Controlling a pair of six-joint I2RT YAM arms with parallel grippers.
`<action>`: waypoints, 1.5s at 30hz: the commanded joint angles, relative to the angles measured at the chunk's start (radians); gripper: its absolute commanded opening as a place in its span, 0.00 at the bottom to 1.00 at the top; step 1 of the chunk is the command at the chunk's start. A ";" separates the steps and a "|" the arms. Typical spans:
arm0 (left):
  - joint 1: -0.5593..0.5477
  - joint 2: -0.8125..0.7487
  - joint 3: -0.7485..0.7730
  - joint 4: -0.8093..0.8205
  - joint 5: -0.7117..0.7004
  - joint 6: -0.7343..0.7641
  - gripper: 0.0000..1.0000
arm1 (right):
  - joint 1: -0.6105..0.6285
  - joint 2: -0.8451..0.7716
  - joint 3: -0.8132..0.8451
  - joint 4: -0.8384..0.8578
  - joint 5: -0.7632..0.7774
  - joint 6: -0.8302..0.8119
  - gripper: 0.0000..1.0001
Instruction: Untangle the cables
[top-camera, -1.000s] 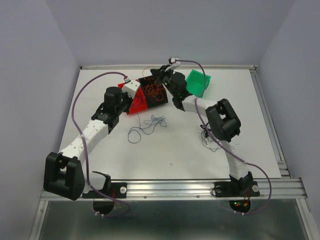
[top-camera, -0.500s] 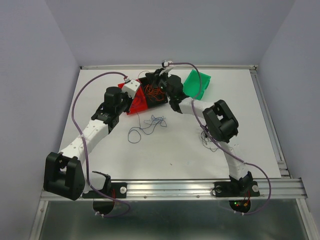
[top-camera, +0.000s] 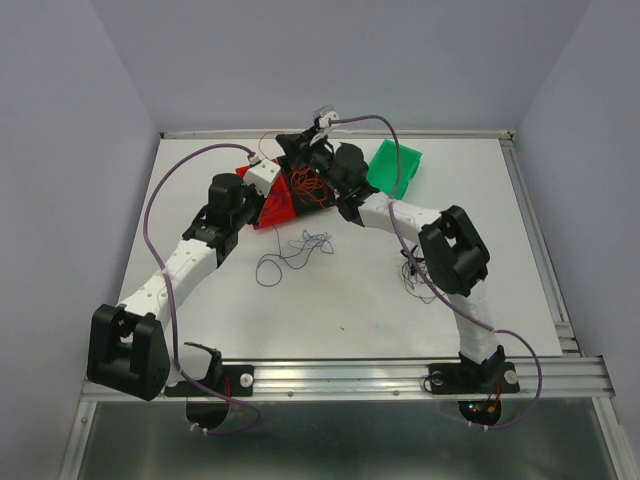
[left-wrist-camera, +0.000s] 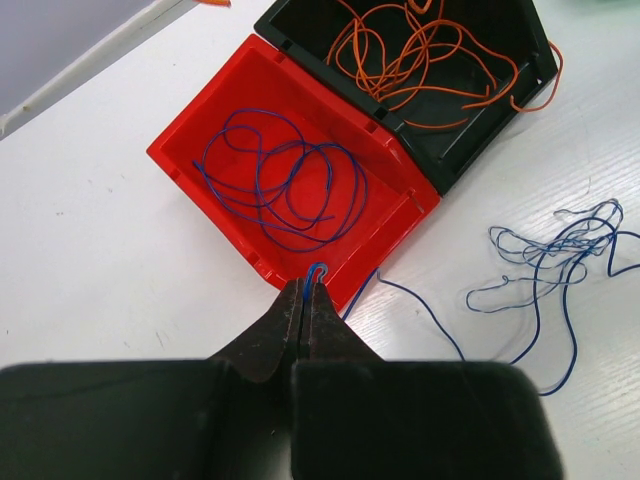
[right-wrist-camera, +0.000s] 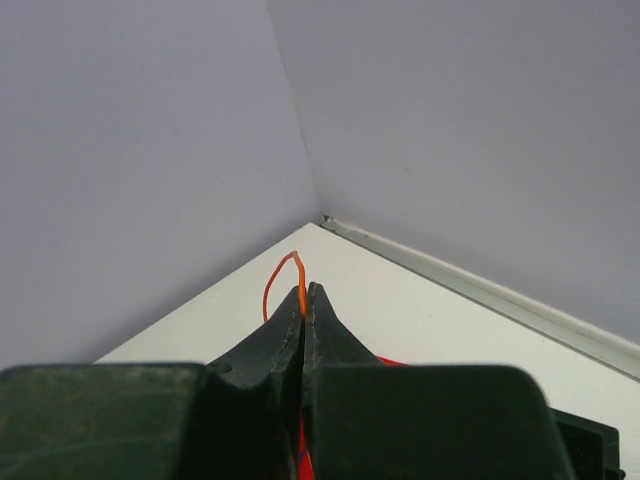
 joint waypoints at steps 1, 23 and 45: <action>-0.004 -0.030 -0.008 0.044 0.005 -0.002 0.00 | 0.013 -0.080 -0.041 0.045 0.006 -0.053 0.01; -0.004 -0.041 -0.012 0.044 0.008 -0.005 0.00 | 0.053 -0.263 -0.311 0.169 0.527 -0.163 0.00; -0.004 -0.038 -0.012 0.044 0.008 -0.005 0.00 | 0.056 -0.258 -0.231 0.264 0.109 -0.162 0.00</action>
